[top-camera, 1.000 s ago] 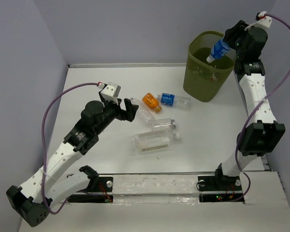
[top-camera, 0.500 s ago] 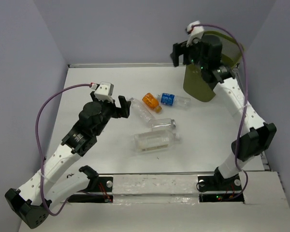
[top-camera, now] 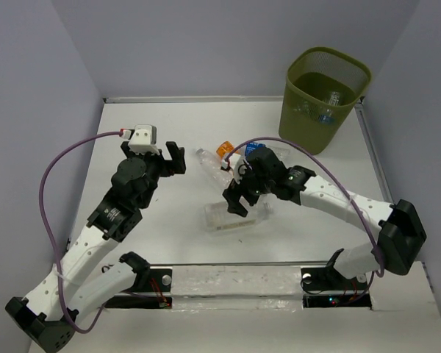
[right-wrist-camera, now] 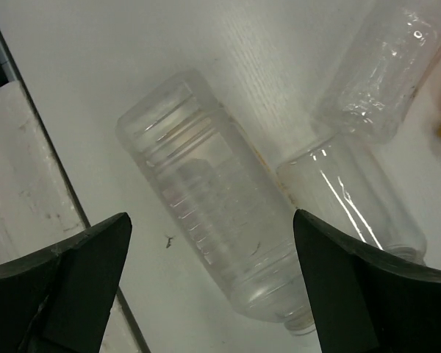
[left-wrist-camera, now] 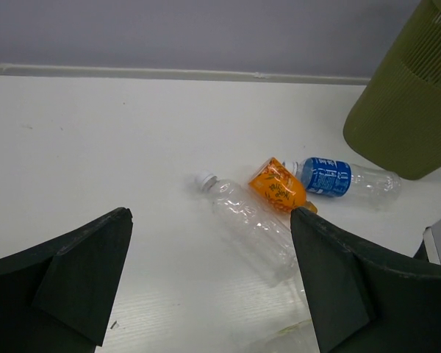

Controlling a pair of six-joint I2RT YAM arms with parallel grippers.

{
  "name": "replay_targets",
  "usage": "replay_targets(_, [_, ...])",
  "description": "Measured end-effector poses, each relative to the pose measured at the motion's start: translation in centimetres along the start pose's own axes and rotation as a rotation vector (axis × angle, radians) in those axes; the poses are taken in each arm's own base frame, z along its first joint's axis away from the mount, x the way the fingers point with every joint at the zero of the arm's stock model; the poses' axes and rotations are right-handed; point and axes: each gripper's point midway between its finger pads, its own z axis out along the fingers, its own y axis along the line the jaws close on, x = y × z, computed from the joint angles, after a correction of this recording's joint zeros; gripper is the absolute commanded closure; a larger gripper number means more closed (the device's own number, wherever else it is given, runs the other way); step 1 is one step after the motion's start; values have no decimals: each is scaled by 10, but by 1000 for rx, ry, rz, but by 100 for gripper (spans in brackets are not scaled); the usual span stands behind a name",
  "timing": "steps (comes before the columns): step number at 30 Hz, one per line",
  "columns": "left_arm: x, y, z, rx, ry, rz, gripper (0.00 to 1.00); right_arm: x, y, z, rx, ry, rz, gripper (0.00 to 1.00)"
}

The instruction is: Put the plastic bottles in the bin

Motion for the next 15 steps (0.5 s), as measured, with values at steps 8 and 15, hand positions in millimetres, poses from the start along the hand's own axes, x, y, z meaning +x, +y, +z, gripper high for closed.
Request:
replay_targets(8, [-1, 3, 0, -9, -2, -4, 1, 17, 28, 13, -22, 62, -41, 1])
replay_targets(15, [0, 1, 0, 3, 0, -5, 1, 31, 11, 34, 48, 155, -113, 0])
